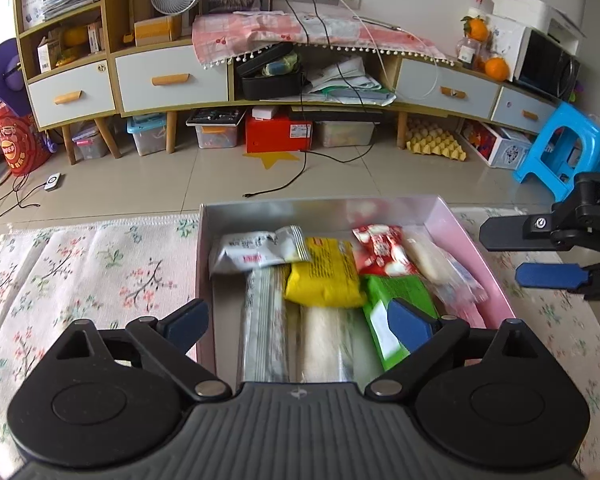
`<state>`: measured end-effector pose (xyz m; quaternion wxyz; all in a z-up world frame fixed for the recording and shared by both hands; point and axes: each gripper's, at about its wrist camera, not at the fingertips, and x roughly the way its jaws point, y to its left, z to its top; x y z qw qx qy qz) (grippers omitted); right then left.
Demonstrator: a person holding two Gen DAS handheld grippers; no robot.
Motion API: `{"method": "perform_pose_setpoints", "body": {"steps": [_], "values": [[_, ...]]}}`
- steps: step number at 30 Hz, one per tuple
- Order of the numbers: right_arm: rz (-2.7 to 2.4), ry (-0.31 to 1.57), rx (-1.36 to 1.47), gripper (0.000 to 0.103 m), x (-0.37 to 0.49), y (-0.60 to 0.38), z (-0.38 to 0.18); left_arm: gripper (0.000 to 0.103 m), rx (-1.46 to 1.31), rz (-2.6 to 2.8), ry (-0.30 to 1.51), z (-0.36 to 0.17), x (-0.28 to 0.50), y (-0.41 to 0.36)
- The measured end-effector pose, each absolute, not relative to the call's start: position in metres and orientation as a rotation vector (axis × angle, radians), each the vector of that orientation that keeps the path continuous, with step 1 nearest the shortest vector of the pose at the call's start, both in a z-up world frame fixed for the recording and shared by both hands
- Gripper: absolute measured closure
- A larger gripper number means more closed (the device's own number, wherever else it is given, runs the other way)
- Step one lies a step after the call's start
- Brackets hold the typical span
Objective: Organize snacks
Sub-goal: 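Move both tools back from the box to the remaining snacks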
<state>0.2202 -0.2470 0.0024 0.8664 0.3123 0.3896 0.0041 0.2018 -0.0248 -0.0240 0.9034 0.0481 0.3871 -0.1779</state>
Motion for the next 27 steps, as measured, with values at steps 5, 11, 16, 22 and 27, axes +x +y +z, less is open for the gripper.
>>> {"method": "perform_pose_setpoints", "body": {"steps": [5, 11, 16, 22, 27], "values": [[0.023, 0.816, 0.603, 0.023, 0.194, -0.241, 0.012, 0.005, 0.135, -0.358, 0.805, -0.021, 0.177, -0.027], [0.02, 0.813, 0.528, 0.013, 0.162, -0.239, 0.018, 0.005, 0.158, -0.359, 0.828, -0.02, 0.15, -0.027], [0.021, 0.815, 0.454, 0.013, 0.14, -0.235, 0.02, 0.003, 0.169, -0.35, 0.852, -0.023, 0.133, -0.026], [-0.008, 0.843, 0.355, 0.013, 0.118, -0.229, 0.013, 0.002, 0.164, -0.354, 0.881, -0.03, 0.112, -0.025], [0.003, 0.858, 0.321, 0.013, 0.103, -0.23, -0.003, 0.001, 0.133, -0.356, 0.889, -0.04, 0.096, -0.021]]}}
